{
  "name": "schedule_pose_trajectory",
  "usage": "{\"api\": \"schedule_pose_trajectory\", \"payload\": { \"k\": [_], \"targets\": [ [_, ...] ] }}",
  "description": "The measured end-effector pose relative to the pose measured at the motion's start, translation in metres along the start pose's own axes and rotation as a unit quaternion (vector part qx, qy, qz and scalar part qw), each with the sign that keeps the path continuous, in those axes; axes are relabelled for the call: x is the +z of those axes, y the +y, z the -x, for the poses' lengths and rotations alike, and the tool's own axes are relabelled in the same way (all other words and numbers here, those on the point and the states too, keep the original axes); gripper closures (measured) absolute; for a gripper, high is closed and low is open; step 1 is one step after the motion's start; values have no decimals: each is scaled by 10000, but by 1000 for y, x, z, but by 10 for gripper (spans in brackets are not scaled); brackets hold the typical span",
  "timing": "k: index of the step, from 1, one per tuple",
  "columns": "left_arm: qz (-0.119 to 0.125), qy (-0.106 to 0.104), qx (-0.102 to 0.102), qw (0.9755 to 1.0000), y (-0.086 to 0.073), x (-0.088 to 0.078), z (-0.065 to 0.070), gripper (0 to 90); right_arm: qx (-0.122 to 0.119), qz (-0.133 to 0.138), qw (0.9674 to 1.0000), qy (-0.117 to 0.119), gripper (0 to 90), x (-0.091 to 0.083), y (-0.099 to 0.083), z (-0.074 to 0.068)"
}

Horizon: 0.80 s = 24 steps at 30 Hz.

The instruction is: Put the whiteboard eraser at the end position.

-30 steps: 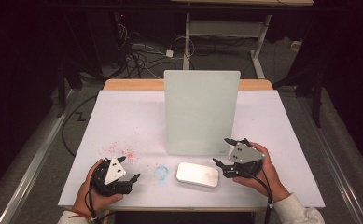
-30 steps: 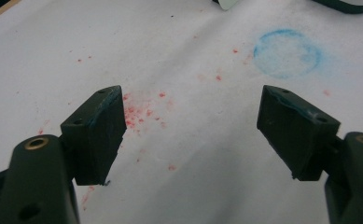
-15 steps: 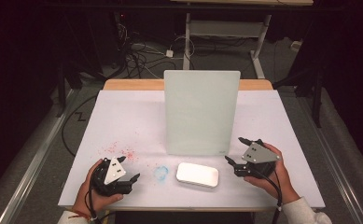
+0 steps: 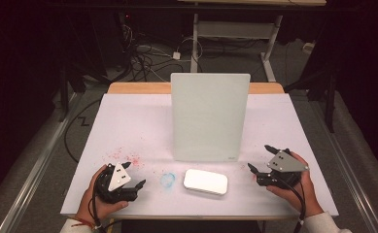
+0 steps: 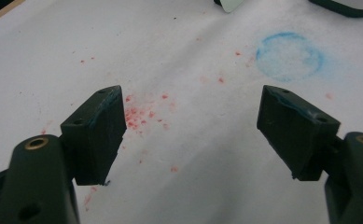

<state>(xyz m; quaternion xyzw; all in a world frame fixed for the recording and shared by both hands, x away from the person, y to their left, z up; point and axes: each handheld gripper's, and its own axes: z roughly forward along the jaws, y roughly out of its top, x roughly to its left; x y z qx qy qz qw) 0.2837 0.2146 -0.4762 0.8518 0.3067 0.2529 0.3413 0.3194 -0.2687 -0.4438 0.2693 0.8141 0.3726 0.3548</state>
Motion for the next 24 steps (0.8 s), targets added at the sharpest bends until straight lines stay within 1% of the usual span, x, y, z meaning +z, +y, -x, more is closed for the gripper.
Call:
{"api": "schedule_pose_trajectory", "payload": {
  "k": [1,2,3,5,7,9,10,12,13,14,16,17,20,23,24],
  "targets": [
    [14,28,67,10000,0,0,-1,228,37,-8,10000,-32,189,-1,-2,1],
    [7,18,58,10000,0,1,-1,228,87,-27,9999,-94,178,-2,-5,2],
    [-17,-13,3,10000,0,1,0,228,170,-41,9998,-119,172,-3,-8,4],
    [-9,-27,1,10000,1,1,0,228,286,-50,9994,-181,167,-4,-14,6],
    [4,-37,-11,10000,1,1,0,228,338,-100,9991,-251,165,-5,-21,7],
    [-2,-45,-11,10000,1,2,-1,228,418,-153,9987,-250,165,-6,-28,8],
    [-5,-47,-15,10000,1,2,-1,228,415,-167,9987,-264,165,-7,-30,8],
    [-2,-47,-10,10000,1,2,-1,228,519,-225,9981,-257,165,-8,-37,7],
    [1,-41,-5,10000,1,2,-1,228,529,-253,9980,-239,165,-7,-39,7],
    [2,-34,-6,10000,1,2,0,228,488,-299,9981,-248,165,-7,-40,6],
    [18,2,65,10000,1,2,0,228,475,-329,9981,-202,165,-7,-42,5],
    [-16,-28,9,10000,1,2,1,228,465,-335,9982,-186,166,-6,-43,4],
    [-35,-29,31,10000,1,3,1,228,436,-314,9985,-137,167,-5,-42,3],
    [-5,-31,29,10000,2,3,1,228,413,-321,9986,-90,169,-3,-41,1],
    [5,-8,101,9999,2,3,1,228,379,-329,9987,-88,169,-3,-41,0]
  ]
}}
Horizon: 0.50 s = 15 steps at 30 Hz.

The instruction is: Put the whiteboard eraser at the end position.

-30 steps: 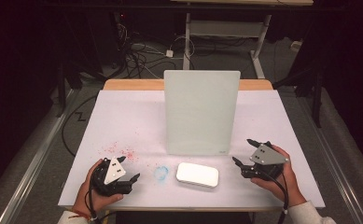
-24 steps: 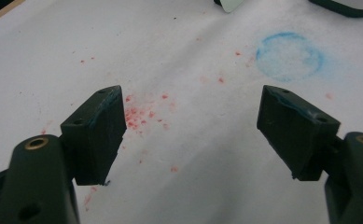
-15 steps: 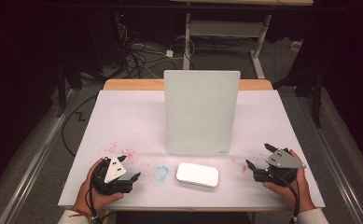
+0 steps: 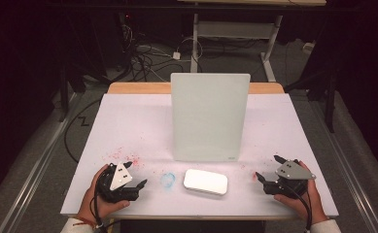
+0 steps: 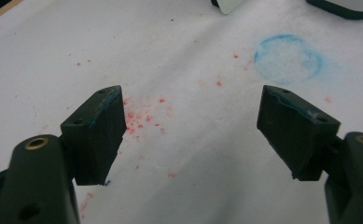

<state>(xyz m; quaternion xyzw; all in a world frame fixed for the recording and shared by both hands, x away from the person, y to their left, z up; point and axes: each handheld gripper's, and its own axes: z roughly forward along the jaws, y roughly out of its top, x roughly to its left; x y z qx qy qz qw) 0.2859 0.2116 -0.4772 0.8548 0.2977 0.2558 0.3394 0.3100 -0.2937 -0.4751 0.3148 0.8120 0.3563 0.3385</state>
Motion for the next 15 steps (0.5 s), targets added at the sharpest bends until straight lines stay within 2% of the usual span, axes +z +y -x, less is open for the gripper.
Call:
{"api": "schedule_pose_trajectory", "payload": {
  "k": [2,5,10,15],
  "targets": [
    [-67,-28,-45,10000,-2,0,1,228,-31,9,10000,-2,169,1,2,-1],
    [-18,-15,-76,10000,-3,-3,1,228,-72,24,10000,8,169,0,4,-4],
    [10,20,-56,10000,-2,-5,3,228,-114,75,9999,-26,172,-1,7,-7],
    [-31,18,58,10000,1,-2,3,228,-129,70,9999,-66,175,-2,7,-8]
  ]
}}
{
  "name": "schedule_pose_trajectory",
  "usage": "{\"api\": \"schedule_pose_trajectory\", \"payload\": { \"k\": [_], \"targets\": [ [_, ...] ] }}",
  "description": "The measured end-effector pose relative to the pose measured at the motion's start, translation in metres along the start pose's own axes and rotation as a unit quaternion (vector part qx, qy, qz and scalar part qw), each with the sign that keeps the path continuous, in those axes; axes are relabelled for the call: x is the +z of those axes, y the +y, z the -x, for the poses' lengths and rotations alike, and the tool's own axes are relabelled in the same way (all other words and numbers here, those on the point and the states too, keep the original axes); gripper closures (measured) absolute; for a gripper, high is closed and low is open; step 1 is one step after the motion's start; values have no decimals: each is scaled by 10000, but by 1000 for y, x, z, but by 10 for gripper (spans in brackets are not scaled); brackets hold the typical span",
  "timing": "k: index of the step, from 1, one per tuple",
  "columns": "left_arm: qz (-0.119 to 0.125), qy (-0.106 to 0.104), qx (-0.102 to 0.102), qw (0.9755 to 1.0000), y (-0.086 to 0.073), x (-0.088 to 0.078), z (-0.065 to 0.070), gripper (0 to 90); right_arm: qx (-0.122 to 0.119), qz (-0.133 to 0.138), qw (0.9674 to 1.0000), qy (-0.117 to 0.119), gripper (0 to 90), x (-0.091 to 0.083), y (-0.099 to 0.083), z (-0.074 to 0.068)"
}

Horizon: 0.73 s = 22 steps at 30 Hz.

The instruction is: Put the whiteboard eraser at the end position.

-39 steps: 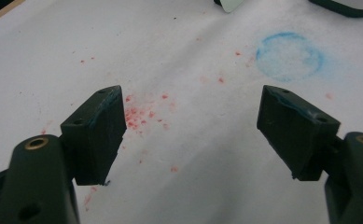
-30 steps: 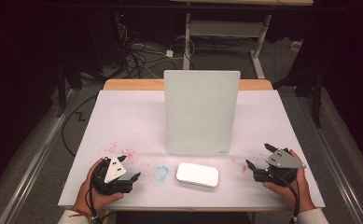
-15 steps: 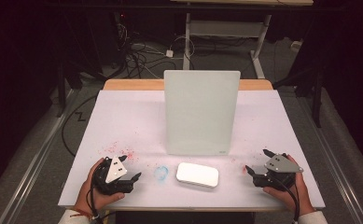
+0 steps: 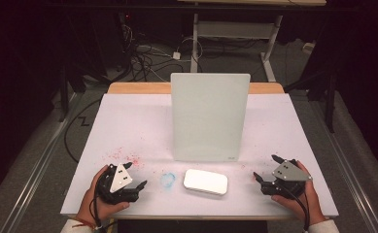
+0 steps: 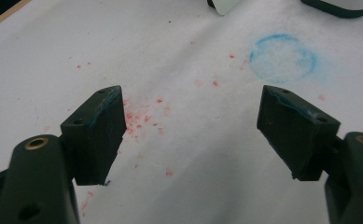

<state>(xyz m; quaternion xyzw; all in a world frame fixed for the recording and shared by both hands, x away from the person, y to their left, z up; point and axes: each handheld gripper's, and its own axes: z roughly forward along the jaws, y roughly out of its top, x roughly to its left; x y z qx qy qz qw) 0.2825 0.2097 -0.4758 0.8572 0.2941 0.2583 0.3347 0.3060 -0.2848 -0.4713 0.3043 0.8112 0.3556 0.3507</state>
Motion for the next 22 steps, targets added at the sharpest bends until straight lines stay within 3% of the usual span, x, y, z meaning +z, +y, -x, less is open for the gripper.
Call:
{"api": "schedule_pose_trajectory", "payload": {
  "k": [11,16,22],
  "targets": [
    [-92,-17,123,9999,1,5,-3,228,17,4,10000,-3,178,3,-3,1],
    [-26,-94,25,9999,-1,5,-6,228,-12,37,10000,-7,179,3,-2,2],
    [1,-131,-95,9999,-2,6,-9,228,133,118,9998,-126,182,5,-1,7]
  ]
}}
